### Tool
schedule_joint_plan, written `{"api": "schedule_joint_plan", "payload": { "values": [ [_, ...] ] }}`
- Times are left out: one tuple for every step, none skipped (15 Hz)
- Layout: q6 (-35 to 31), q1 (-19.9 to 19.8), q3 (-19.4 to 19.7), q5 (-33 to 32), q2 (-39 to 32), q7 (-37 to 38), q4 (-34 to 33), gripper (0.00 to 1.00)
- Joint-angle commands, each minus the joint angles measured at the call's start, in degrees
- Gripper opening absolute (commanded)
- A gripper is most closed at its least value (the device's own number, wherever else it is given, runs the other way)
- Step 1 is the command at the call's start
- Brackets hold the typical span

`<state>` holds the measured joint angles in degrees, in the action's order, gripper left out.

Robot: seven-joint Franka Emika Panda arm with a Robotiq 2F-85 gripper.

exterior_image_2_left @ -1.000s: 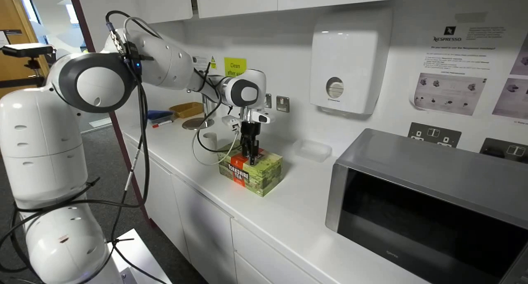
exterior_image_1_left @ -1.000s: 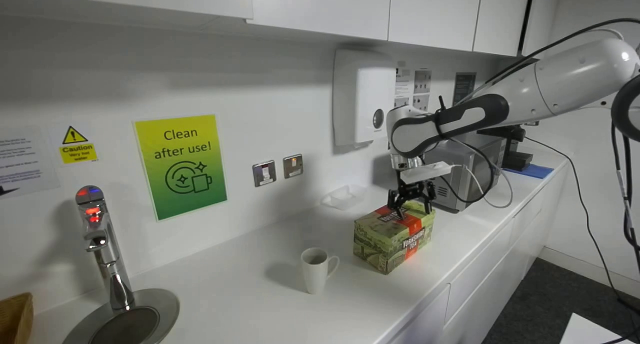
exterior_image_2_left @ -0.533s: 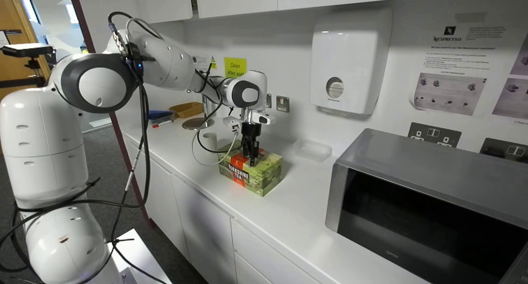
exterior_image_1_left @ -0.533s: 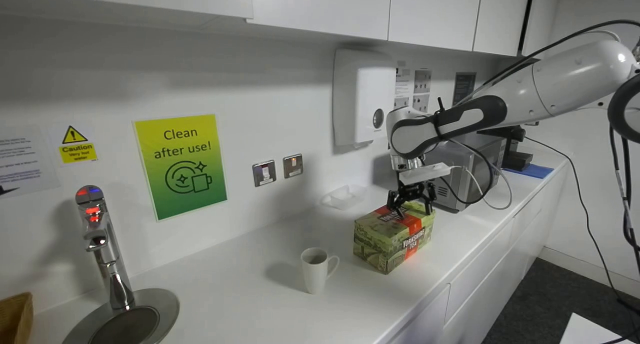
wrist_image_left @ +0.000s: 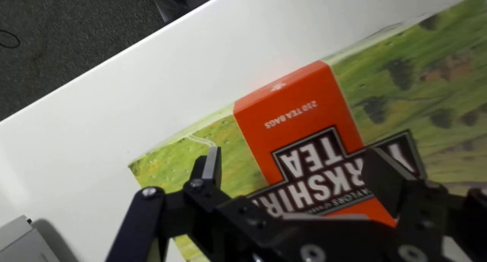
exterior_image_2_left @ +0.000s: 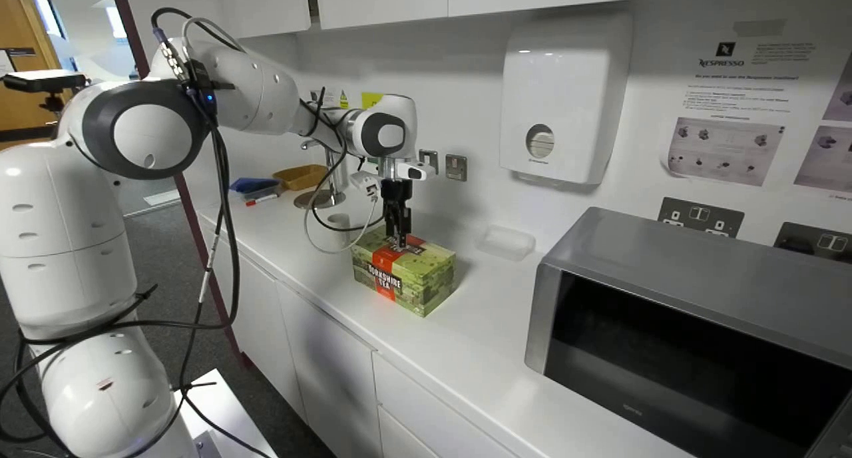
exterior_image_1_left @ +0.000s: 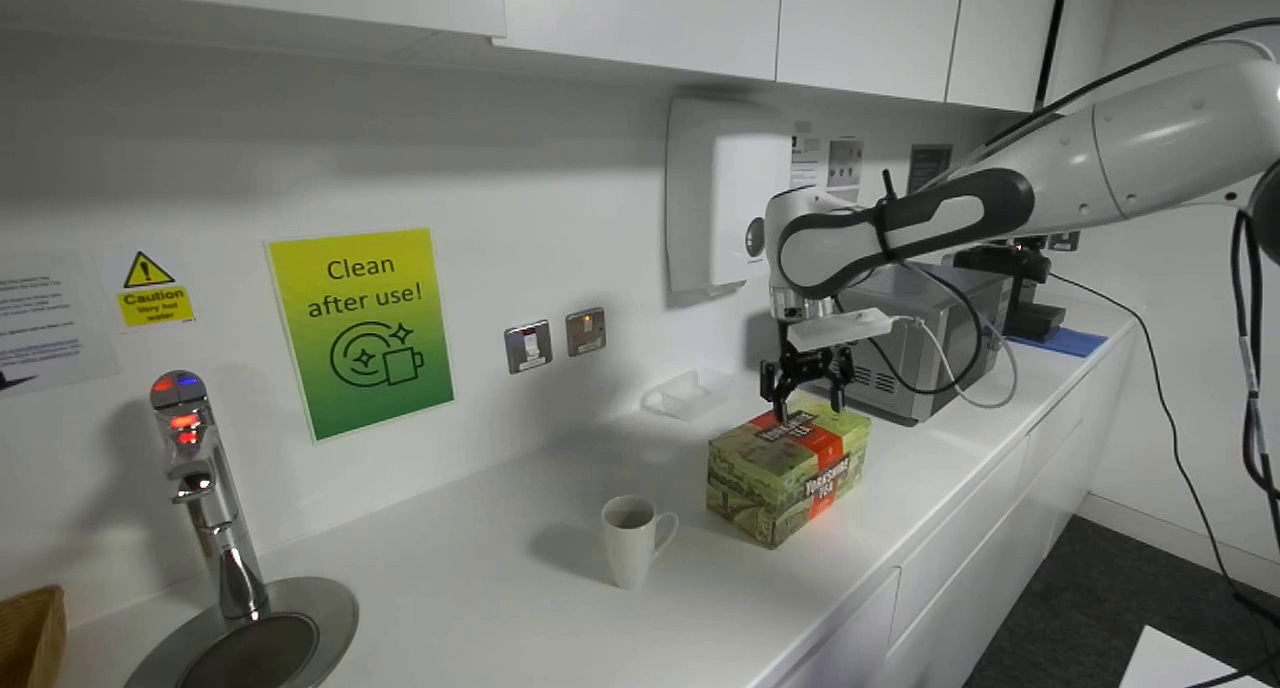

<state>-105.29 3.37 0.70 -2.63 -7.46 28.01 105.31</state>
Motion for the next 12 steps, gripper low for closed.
{"api": "schedule_joint_plan", "payload": {
  "values": [
    [-1.8,1.2,-1.9,-0.3,4.8,-1.8,0.3,1.00],
    [-1.9,1.4,-2.5,-0.3,5.2,-1.5,0.0,1.00],
    [-1.8,1.6,-2.8,-0.3,5.5,-1.3,-0.3,1.00],
    [-0.5,1.3,-2.8,0.0,3.9,-0.1,-0.6,1.00],
    [-0.5,1.5,-3.1,0.0,4.4,-0.1,-0.7,1.00],
    [-0.5,1.5,-3.3,0.0,4.7,-0.1,-0.7,1.00],
    [-0.5,1.5,-3.3,0.0,4.8,-0.1,-0.7,1.00],
    [-0.5,1.5,-3.3,0.0,4.8,-0.1,-0.7,1.00],
    [-0.5,1.5,-3.3,0.0,4.8,-0.1,-0.7,1.00],
    [-0.3,1.5,-3.4,0.3,4.1,0.0,-1.6,1.00],
    [-0.7,1.7,-3.5,0.1,3.5,1.1,-2.1,1.00],
    [-0.8,1.9,-3.6,0.3,2.6,3.3,-3.2,1.00]
  ]
}}
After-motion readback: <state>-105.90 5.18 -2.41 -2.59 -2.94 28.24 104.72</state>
